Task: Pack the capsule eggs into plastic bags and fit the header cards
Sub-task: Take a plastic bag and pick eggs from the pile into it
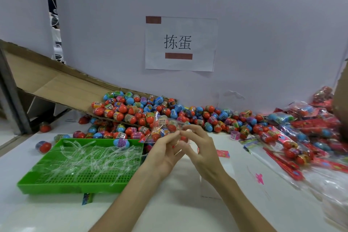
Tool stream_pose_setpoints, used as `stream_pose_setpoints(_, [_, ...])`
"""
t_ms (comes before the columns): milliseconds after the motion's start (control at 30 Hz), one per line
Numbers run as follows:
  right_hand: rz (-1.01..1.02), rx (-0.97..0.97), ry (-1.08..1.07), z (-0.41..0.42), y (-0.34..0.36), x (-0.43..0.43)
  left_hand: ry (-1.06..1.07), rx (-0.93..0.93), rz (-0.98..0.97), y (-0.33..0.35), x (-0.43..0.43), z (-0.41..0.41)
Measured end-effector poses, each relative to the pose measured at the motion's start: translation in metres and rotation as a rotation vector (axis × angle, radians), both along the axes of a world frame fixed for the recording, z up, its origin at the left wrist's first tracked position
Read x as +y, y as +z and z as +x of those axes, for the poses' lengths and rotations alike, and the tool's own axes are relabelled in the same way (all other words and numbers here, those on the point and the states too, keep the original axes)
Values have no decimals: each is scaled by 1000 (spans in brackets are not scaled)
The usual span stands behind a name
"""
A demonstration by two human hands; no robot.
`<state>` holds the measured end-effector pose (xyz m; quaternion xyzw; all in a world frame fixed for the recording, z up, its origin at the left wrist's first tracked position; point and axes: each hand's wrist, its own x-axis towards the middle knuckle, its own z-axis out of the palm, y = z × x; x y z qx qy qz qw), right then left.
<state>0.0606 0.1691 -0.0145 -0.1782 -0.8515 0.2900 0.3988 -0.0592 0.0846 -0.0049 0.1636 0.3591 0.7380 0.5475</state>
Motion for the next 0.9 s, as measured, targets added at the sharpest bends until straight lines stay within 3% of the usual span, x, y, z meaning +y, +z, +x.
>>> stream_pose_setpoints(133, [105, 106, -47, -4, -1, -5, -11, 29, 21, -1, 1, 0])
stream_pose_setpoints(300, [20, 292, -114, -2, 11, -6, -6, 13, 72, 6, -1, 2])
stream_pose_setpoints(433, [-101, 409, -168, 5, 18, 1, 74, -88, 145, 10, -4, 0])
stream_pose_setpoints(667, [-446, 613, -136, 17, 28, 21, -76, -241, 281, 9, -10, 2])
stream_pose_setpoints(800, [-692, 748, -31, 29, 33, 33, -175, -153, 273, 12, -8, 1])
stream_pose_setpoints(900, [-708, 711, -9, 36, 36, 37, -206, 98, 185, 12, -6, 8])
